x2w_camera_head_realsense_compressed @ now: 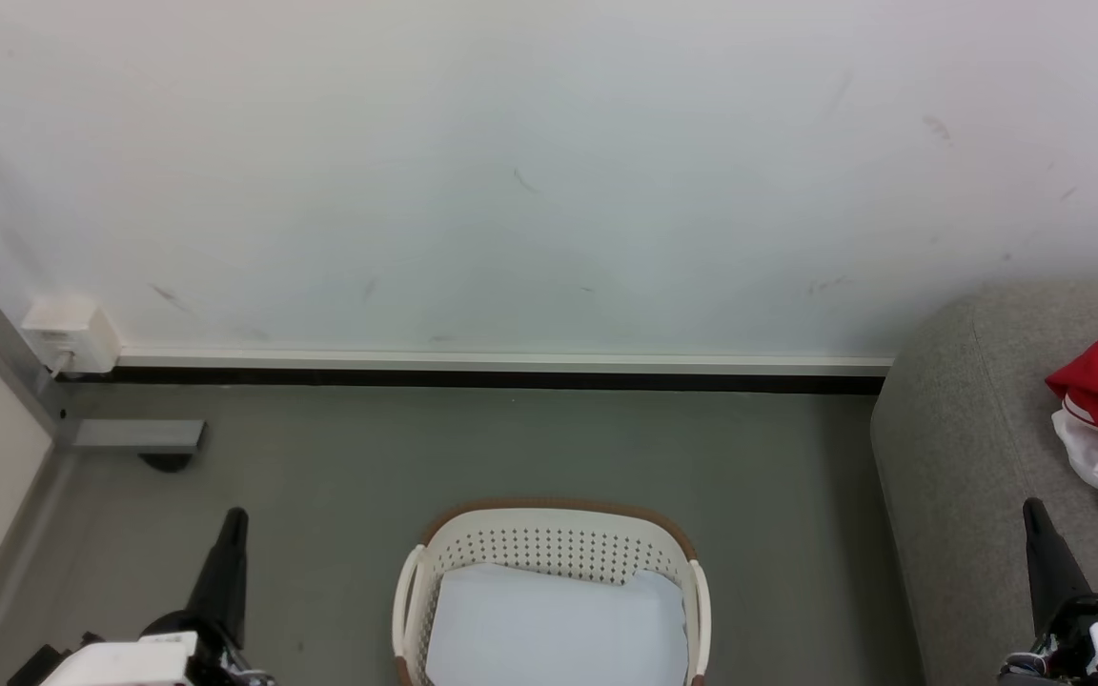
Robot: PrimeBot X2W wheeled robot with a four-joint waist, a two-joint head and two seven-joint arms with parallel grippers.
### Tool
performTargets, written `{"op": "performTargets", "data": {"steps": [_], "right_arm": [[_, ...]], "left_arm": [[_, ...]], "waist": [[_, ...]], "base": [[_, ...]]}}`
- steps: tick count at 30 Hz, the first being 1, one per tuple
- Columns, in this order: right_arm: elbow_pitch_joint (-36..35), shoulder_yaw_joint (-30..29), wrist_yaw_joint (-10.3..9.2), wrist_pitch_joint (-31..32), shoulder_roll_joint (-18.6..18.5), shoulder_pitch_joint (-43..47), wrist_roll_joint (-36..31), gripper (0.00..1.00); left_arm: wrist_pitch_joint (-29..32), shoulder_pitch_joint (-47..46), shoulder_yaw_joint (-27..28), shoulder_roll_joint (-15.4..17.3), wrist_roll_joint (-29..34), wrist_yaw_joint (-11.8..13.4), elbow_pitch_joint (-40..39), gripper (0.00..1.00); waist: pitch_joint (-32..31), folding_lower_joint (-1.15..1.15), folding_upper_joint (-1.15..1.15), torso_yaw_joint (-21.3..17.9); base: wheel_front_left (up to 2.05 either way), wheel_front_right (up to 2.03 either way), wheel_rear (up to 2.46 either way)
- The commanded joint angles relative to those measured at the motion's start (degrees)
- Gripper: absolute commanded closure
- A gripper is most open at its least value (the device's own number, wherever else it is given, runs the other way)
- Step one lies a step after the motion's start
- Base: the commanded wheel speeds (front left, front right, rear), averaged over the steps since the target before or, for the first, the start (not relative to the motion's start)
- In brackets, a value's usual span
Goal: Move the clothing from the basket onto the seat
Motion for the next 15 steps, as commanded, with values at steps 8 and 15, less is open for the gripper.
{"op": "performTargets", "data": {"steps": [8, 15], "right_arm": [[-0.29, -0.19, -0.14, 0.17, -0.01, 0.77, 0.1, 1.0], [-0.3, -0.19, -0.14, 0.16, -0.01, 0.77, 0.11, 1.0]], "left_arm": [[0.24, -0.39, 0.07, 0.12, -0.79, -0.3, -0.21, 1.0], [0.24, -0.39, 0.05, 0.12, -0.79, -0.3, -0.21, 1.0]], "waist": [[0.0, 0.0, 0.0, 0.0], [0.0, 0.0, 0.0, 0.0]], "base": [[0.0, 0.0, 0.0], [0.0, 0.0, 0.0]]}}
